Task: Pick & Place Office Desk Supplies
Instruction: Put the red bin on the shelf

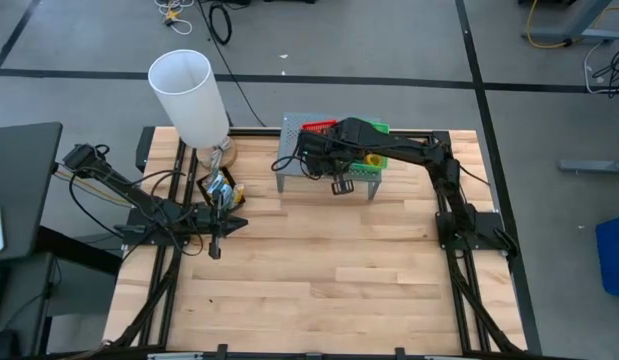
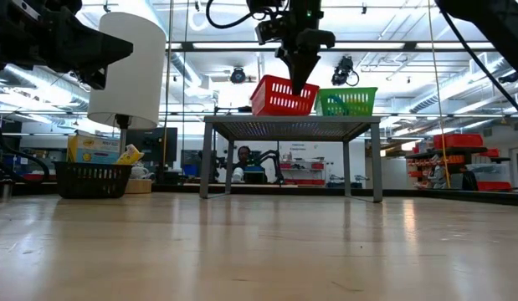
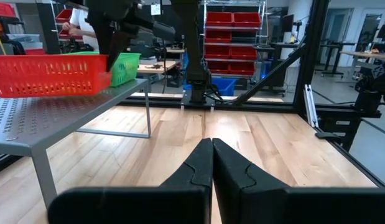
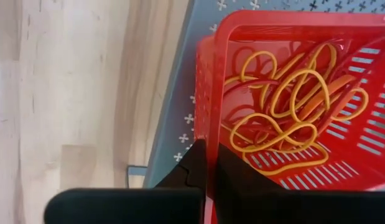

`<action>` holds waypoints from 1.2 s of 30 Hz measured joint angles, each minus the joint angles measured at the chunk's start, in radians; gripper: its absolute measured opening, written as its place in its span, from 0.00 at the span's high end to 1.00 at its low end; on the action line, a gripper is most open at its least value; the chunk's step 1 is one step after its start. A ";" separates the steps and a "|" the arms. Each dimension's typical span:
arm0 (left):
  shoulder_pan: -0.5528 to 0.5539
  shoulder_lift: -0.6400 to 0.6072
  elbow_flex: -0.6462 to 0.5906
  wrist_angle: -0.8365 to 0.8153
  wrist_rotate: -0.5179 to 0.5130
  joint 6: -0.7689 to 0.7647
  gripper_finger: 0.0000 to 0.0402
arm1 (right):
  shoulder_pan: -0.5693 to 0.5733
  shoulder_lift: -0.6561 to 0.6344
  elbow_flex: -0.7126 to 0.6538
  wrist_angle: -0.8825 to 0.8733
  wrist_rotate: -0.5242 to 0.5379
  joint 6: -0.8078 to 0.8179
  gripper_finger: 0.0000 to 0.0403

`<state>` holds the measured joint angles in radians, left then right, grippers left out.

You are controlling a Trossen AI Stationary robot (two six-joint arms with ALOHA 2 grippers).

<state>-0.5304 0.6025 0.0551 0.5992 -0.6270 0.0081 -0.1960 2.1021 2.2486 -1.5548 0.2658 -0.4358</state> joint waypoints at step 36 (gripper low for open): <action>0.000 0.000 0.000 -0.007 0.000 -0.012 0.99 | 0.088 0.000 0.000 0.082 0.147 -0.007 0.70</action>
<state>-0.5308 0.6025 0.0552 0.5926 -0.6269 -0.0044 -0.1077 2.1025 2.2486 -1.4727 0.4126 -0.4430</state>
